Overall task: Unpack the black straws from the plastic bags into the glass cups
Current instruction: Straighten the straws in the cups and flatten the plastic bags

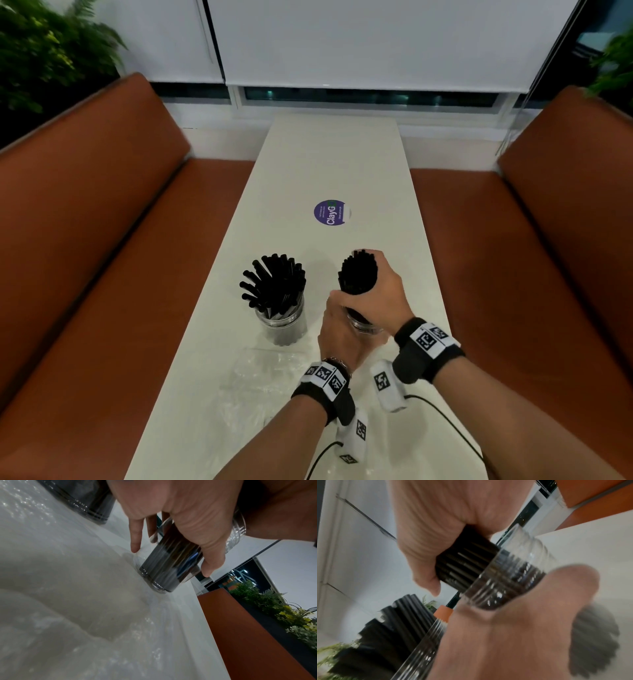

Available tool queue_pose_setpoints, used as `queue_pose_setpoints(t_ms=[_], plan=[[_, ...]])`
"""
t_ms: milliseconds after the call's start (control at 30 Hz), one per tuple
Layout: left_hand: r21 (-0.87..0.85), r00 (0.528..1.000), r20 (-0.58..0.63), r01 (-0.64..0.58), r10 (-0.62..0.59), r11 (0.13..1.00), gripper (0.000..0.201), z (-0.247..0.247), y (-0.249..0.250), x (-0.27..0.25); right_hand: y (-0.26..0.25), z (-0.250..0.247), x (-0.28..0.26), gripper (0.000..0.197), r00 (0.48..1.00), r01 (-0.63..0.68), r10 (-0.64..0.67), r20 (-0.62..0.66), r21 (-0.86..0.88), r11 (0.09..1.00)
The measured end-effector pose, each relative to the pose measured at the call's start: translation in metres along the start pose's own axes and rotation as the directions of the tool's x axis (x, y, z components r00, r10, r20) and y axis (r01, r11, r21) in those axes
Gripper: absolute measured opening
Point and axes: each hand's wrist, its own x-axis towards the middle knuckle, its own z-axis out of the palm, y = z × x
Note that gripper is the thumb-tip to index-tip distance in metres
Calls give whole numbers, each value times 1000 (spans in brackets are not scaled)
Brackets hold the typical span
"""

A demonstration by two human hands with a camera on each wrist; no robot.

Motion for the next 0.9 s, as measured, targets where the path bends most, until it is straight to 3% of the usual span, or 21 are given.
queue_pose_setpoints(t_ms=[200,400,567,733,900], plan=[[-92,999,37,35,-32,995,101,-11,14,-7,8,-15,12,64,982,31,-21,189,-51,998],[-45,999,6,32,-32,998,102,-10,17,-9,17,-20,18,54,971,-3,16,237,-57,998],[-9,1000,2,21,-21,1000,110,-5,14,-7,14,-24,21,58,967,0,10,255,-36,999],[18,1000,-1,3,-3,1000,111,-1,10,-6,13,-27,23,76,960,24,-21,280,-7,1000],[0,1000,-4,13,-13,1000,114,3,2,-5,14,-30,22,77,951,-2,4,309,-6,1000]])
